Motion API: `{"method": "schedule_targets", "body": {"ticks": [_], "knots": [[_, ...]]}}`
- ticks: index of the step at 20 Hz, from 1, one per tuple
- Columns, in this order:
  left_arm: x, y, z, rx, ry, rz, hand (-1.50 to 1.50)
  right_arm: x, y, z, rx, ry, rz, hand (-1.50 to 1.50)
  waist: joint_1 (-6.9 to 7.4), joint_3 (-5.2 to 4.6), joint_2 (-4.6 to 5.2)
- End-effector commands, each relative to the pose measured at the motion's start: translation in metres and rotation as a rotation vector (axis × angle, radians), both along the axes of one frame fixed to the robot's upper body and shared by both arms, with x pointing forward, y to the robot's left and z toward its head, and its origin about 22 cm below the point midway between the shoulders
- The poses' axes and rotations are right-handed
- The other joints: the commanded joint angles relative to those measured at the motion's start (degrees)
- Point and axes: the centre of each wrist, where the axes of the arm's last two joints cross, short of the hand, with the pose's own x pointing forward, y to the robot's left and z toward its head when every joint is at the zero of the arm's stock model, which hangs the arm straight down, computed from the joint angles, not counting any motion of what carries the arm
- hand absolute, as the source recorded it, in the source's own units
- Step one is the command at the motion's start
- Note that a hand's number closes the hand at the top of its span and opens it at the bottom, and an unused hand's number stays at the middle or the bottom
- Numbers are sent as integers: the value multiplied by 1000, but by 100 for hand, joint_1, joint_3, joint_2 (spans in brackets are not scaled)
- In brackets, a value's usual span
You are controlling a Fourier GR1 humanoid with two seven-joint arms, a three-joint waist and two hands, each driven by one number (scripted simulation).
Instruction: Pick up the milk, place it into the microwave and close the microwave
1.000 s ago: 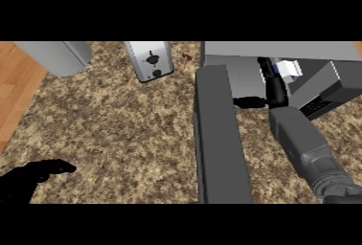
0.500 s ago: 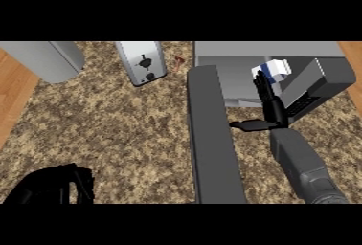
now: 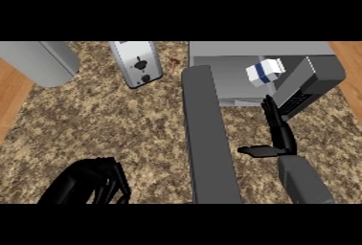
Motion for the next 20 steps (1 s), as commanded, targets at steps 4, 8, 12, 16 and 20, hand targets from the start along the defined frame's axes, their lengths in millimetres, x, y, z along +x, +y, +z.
{"method": "schedule_targets", "body": {"ticks": [4,8,12,16,20], "knots": [[23,-44,2,71,-38,-54,150,-52,-31,-13,28,-8,-17,-150,-88,-6,-18],[39,-78,-17,138,-50,-123,150,-79,-41,-13,21,-9,-11,-150,-121,-9,-6],[67,-102,-43,233,-8,-186,150,-92,-58,-2,6,-41,-19,-150,-112,-5,27],[55,-129,-82,286,3,-207,150,-121,-88,13,-25,-63,13,-150,-142,-7,26],[73,-143,-106,343,7,-170,150,-111,-98,43,-74,-115,71,-150,-245,-12,56]]}}
